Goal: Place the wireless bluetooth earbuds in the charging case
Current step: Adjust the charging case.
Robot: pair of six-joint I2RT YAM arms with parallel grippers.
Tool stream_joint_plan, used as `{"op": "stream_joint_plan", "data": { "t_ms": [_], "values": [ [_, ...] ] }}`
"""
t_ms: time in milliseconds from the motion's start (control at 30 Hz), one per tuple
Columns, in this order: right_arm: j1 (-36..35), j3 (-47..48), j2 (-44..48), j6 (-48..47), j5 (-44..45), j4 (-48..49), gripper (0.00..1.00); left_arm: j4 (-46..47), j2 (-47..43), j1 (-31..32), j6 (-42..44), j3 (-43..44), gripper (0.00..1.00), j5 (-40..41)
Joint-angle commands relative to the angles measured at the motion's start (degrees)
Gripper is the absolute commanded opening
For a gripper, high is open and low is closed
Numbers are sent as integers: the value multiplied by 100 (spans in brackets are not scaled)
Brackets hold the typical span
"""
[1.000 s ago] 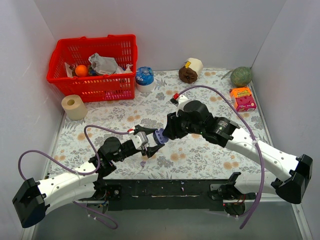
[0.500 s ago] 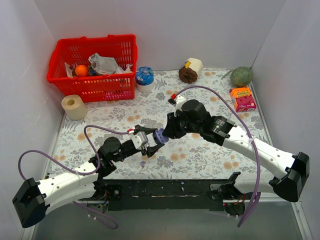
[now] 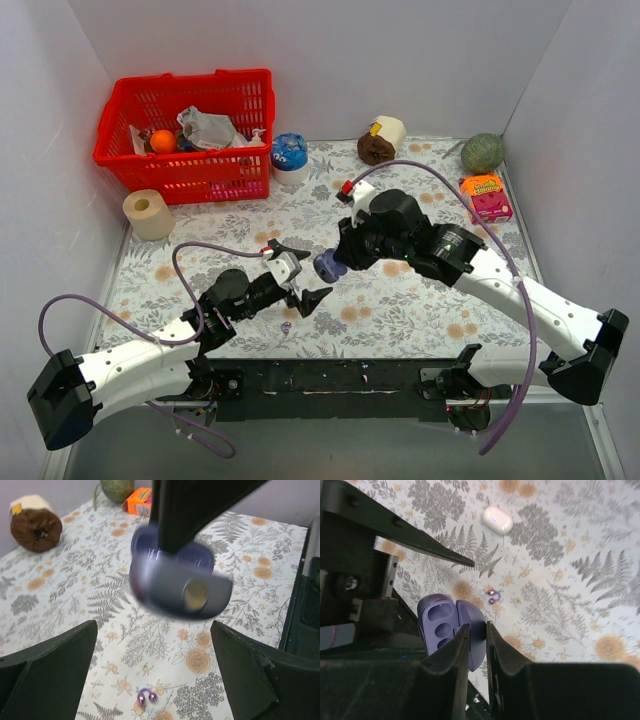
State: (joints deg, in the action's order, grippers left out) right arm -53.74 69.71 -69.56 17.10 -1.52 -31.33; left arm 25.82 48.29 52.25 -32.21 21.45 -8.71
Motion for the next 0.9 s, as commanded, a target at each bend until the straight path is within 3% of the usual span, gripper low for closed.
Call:
{"op": "stream_joint_plan", "data": {
  "t_ms": [0, 133, 200, 233, 300, 367, 467, 867],
  "values": [
    [3, 938, 241, -1146, 117, -443, 1, -578, -48, -31, -216, 184, 98, 765],
    [-14, 1378, 171, -1971, -59, -944, 1, -868, -188, -65, -601, 341, 98, 748],
    [-198, 1256, 293, -2482, 133, -866, 1, -1200, -215, -162, -1100, 640, 98, 163],
    [-329, 1107, 372, -2649, 691, -640, 1, -1246, -224, -397, -1312, 745, 98, -1016],
    [-655, 668, 652, -3131, 1012, -410, 1, -1142, -145, -688, -1699, 913, 98, -2094],
    [-796, 570, 829, -3283, 944, -347, 1, -826, 30, -1390, -2227, 852, 92, -3655],
    [-893, 666, 786, -3301, 776, -470, 1, -71, 320, -2156, -2878, 746, 86, -4820],
    [-1209, 710, 330, -2967, 1488, -233, 1, 11, 673, -2096, -2756, 1168, 84, -4860]
  ]
}}
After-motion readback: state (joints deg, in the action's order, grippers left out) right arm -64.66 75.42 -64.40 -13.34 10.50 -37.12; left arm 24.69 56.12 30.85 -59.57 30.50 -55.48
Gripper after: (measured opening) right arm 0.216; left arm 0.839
